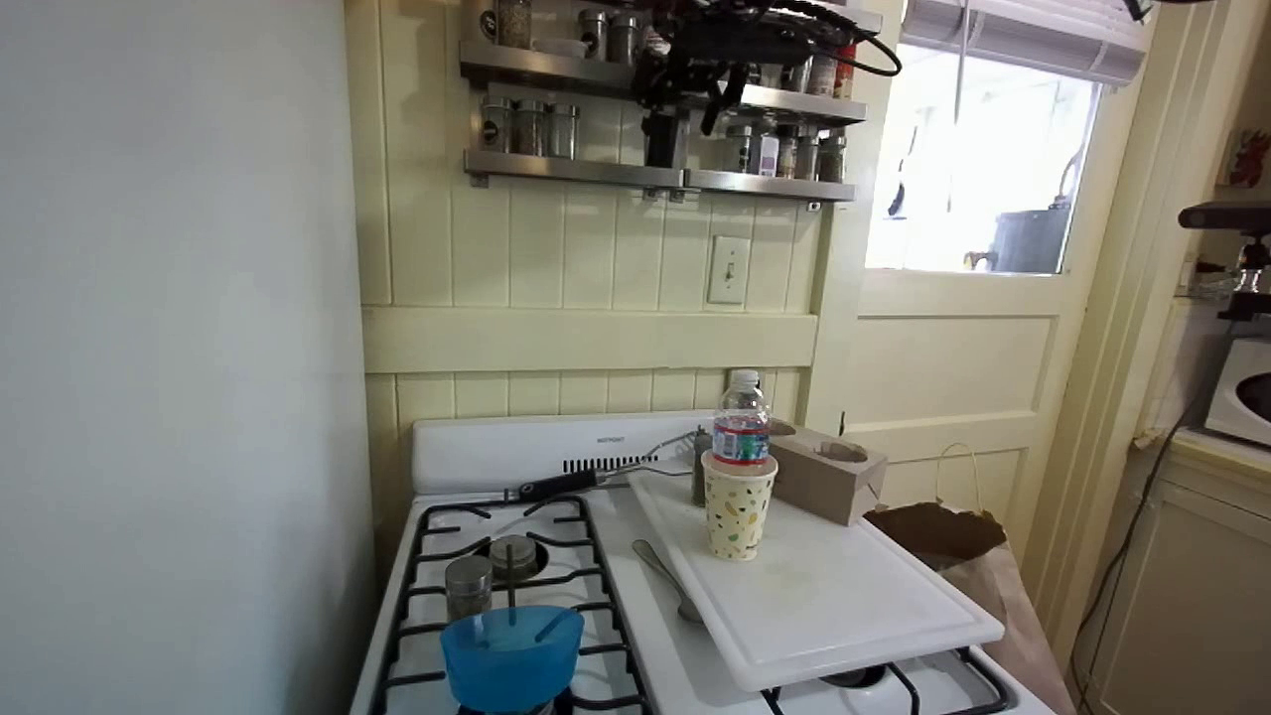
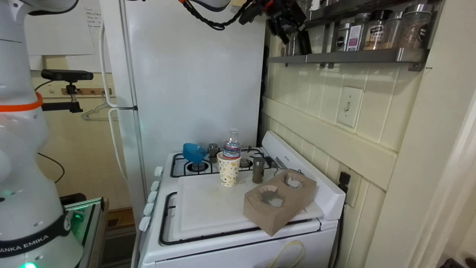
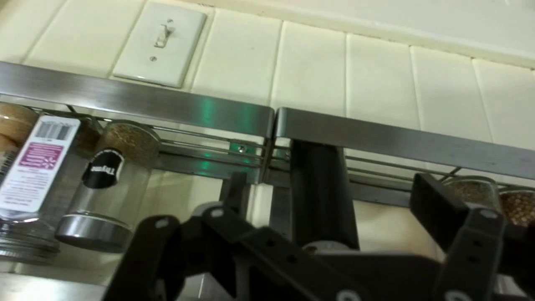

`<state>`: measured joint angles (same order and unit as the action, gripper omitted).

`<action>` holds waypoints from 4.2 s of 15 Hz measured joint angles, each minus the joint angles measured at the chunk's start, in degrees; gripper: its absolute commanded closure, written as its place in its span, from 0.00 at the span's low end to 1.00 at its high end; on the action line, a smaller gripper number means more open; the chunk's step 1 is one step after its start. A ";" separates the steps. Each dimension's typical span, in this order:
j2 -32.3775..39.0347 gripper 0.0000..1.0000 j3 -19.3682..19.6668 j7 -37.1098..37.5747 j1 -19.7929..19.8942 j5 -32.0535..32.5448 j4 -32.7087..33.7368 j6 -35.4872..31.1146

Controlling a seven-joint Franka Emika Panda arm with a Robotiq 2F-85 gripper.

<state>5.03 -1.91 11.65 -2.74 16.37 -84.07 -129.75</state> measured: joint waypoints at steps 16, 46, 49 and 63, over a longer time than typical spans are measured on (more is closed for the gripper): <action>-8.23 0.00 -1.01 26.26 -1.27 38.36 -19.66 -12.79; -7.81 0.00 -4.99 102.01 -0.67 106.58 -22.16 -36.22; -8.00 0.00 -4.73 101.03 -0.24 104.98 -27.10 -31.49; -8.59 0.00 -6.59 116.29 -2.18 112.50 -32.37 -7.94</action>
<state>-3.56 -8.51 127.94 -4.91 128.88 -116.43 -137.69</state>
